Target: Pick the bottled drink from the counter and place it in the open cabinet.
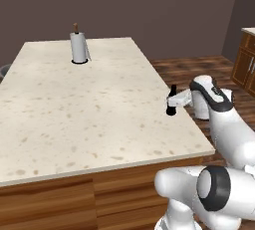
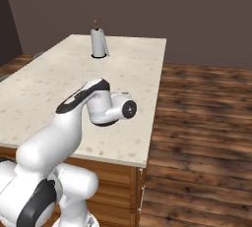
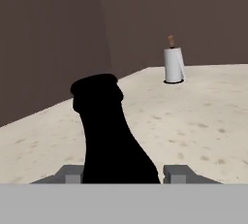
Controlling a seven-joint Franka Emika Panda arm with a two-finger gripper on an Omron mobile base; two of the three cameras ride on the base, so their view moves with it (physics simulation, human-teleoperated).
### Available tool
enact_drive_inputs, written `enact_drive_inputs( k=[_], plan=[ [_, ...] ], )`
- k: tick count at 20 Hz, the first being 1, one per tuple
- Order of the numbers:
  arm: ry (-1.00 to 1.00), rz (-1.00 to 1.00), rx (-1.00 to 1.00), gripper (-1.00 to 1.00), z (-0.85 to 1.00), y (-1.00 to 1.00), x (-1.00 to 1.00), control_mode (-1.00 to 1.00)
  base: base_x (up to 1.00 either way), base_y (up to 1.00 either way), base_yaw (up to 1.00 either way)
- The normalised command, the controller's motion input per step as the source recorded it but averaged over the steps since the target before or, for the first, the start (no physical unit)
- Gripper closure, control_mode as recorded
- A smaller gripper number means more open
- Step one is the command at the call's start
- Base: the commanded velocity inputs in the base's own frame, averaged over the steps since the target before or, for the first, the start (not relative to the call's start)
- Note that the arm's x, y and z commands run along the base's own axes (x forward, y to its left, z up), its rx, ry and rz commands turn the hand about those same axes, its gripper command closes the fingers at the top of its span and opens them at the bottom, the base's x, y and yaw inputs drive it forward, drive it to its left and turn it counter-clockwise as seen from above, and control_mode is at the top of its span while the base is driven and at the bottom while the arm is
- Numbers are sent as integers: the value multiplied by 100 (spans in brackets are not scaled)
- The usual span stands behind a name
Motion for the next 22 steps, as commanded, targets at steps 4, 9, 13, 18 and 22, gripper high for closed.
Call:
enact_drive_inputs(
  k=[4, 9, 13, 18, 22],
  plan=[
    [0, -13, 0, 100, 97, -11, -66, -100, 0, 0, 0],
    [0, -13, 0, 100, 73, -12, -73, -100, 0, 0, 0],
    [0, -12, 0, 100, 50, -4, -69, -100, 0, 0, 0],
    [-1, -12, 0, 100, 48, -3, -71, -100, 0, 0, 0],
    [0, -5, 0, 100, 48, -1, -35, -100, 0, 0, 0]
  ],
)
